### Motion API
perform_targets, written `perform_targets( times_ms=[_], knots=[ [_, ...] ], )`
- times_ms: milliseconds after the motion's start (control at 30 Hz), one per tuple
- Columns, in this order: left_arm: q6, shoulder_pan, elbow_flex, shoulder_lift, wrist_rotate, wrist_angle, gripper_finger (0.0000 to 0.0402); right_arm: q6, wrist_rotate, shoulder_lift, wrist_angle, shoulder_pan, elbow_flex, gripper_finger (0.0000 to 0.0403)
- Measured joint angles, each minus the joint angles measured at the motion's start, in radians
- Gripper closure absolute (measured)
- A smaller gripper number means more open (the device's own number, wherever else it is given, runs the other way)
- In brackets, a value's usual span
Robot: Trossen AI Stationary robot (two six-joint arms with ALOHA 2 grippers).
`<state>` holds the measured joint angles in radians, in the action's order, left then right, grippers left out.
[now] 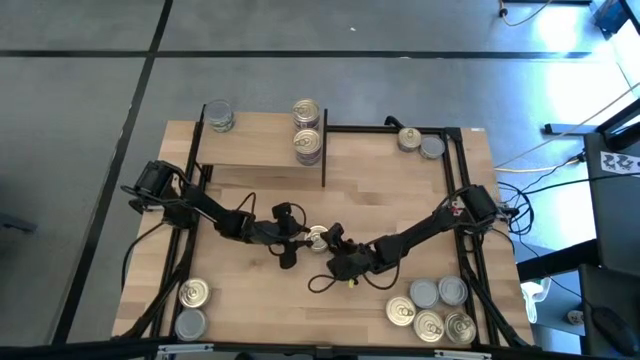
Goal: Stack canned seafood by type on shelf
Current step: Put the blue tuna can on the shelf
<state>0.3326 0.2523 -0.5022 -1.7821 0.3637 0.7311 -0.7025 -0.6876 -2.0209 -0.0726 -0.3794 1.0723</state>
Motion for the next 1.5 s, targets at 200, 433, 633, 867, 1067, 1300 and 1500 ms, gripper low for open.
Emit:
perform_targets(
  times_ms=[200, 433, 633, 867, 1067, 1300, 1500],
  knots=[
    [0.003, 0.0, 0.001, 0.0, 0.001, 0.006, 0.0229, -0.083, -0.008, -0.017, -0.065, 0.014, 0.0, 0.0081],
    [0.01, 0.0, 0.003, 0.0, 0.001, 0.016, 0.0229, -0.045, 0.025, -0.018, -0.057, 0.02, -0.002, 0.0174],
    [-0.019, 0.0, 0.003, 0.054, 0.002, -0.018, 0.0229, 0.016, -0.002, -0.016, -0.059, 0.005, -0.002, 0.0198],
    [-0.057, 0.05, 0.005, 0.288, -0.023, -0.233, 0.0229, 0.154, 0.003, 0.0, -0.085, -0.019, -0.005, 0.0207],
    [-0.18, 0.144, 0.002, 0.4, 0.002, -0.269, 0.0229, 0.341, 0.08, 0.041, -0.06, -0.011, -0.006, 0.0207],
    [-0.205, 0.131, 0.001, 0.401, 0.011, -0.279, 0.0207, 0.456, 0.118, 0.049, -0.089, -0.001, -0.006, 0.0207],
    [-0.247, 0.107, 0.001, 0.396, 0.003, -0.33, 0.0142, 0.497, 0.147, 0.051, -0.11, 0.01, -0.006, 0.0207]
  ],
)
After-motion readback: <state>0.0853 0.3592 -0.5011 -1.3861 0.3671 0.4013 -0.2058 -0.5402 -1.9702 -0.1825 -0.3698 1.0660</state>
